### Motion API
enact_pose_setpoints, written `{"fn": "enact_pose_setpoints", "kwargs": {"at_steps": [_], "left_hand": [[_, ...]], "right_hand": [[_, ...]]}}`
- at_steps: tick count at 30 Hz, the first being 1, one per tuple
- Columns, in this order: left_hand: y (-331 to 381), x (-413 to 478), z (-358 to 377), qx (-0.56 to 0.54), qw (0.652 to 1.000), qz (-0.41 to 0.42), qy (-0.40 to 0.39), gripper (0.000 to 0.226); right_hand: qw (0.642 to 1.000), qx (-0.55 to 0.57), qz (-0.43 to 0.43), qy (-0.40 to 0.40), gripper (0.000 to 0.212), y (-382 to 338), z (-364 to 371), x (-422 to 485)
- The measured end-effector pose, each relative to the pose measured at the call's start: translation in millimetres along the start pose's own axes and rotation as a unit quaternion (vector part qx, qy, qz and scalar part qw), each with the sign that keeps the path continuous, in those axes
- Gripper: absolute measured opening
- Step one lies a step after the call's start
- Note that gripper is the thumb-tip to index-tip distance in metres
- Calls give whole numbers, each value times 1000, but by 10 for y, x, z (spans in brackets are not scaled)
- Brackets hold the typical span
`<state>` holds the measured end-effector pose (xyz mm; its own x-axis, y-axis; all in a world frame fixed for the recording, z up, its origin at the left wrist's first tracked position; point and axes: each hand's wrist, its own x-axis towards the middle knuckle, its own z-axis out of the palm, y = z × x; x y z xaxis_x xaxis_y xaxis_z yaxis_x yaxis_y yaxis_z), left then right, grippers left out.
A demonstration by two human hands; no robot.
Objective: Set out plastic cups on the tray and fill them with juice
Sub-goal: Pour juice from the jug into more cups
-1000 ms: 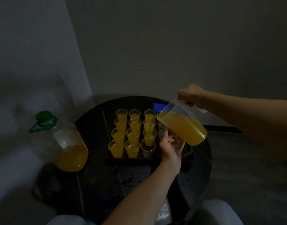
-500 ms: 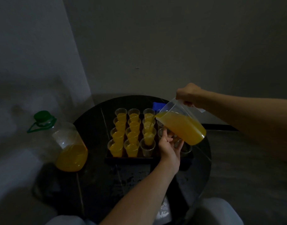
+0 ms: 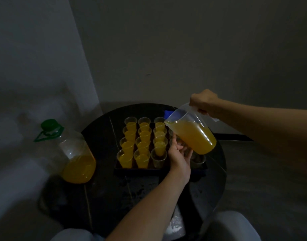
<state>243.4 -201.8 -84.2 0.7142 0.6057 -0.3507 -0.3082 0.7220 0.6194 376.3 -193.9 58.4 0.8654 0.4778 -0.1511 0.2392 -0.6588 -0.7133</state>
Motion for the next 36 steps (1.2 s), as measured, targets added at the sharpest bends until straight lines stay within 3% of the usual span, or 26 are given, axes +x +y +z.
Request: {"fn": "enact_pose_setpoints", "kwargs": {"at_steps": [4, 19, 23, 29, 36], "left_hand": [[34, -92, -17, 16, 1000, 11, 2, 67], [6, -335, -192, 72, 995, 33, 59, 48], [-25, -367, -210, 95, 993, 45, 54, 54], [-50, -434, -171, 70, 994, 39, 69, 33], [-175, -416, -194, 74, 995, 30, 61, 42]], "right_hand": [[1000, 12, -5, 7, 22, 25, 7, -73], [999, 14, -23, -18, 21, 115, 147, -329], [1000, 7, -20, -18, 19, 135, 162, -332], [1000, 8, -6, -15, 20, 189, 167, -327], [1000, 0, 0, -29, 23, 243, 191, -306]]}}
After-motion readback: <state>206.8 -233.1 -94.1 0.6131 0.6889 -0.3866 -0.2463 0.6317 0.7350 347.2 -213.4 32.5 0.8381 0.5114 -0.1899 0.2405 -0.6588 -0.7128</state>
